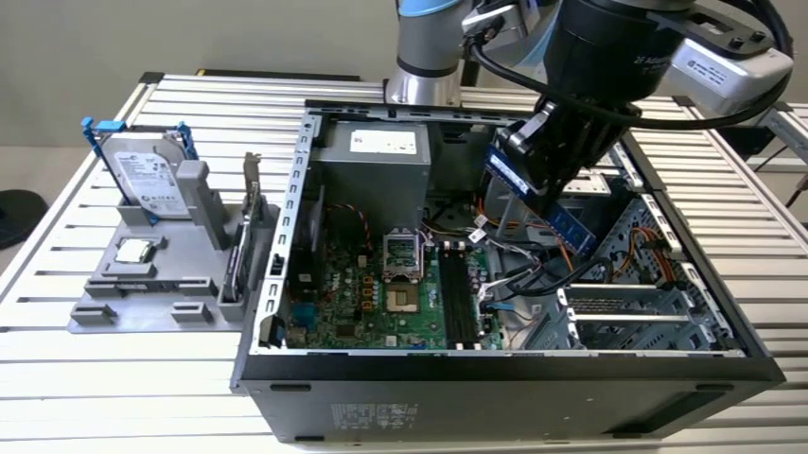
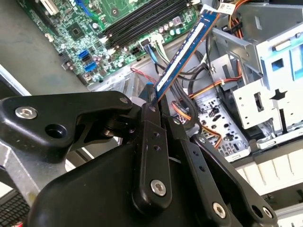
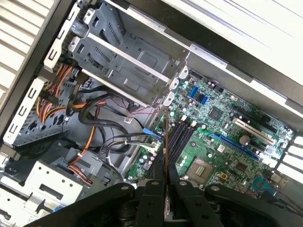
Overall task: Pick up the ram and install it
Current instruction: 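Insert the ram into the slot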
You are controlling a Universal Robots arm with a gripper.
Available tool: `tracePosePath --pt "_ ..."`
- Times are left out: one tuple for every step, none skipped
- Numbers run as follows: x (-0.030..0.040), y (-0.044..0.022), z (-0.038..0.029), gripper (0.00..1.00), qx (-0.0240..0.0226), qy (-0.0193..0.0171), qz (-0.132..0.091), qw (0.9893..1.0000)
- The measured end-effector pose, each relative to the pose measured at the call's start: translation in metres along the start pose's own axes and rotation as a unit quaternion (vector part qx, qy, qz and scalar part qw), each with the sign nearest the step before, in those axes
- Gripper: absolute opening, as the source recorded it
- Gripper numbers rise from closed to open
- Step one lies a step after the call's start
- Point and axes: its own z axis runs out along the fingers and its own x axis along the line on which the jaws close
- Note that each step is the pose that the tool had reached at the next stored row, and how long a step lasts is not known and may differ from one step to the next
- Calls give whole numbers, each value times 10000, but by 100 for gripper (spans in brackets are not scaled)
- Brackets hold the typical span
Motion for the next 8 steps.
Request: tracePosePath --pt "0 0 0 0 1 -1 38 10000" --pt "0 0 0 0 1 -2 81 10000" --pt "0 0 0 0 2 -3 121 9999" --pt "0 0 0 0 2 -4 163 9999" --pt "0 0 -1 0 3 -5 204 9998" --pt "0 0 -2 0 3 -6 242 9997" --pt "0 0 -2 0 3 -7 280 9996" --pt "0 0 -1 0 4 -8 319 9995"
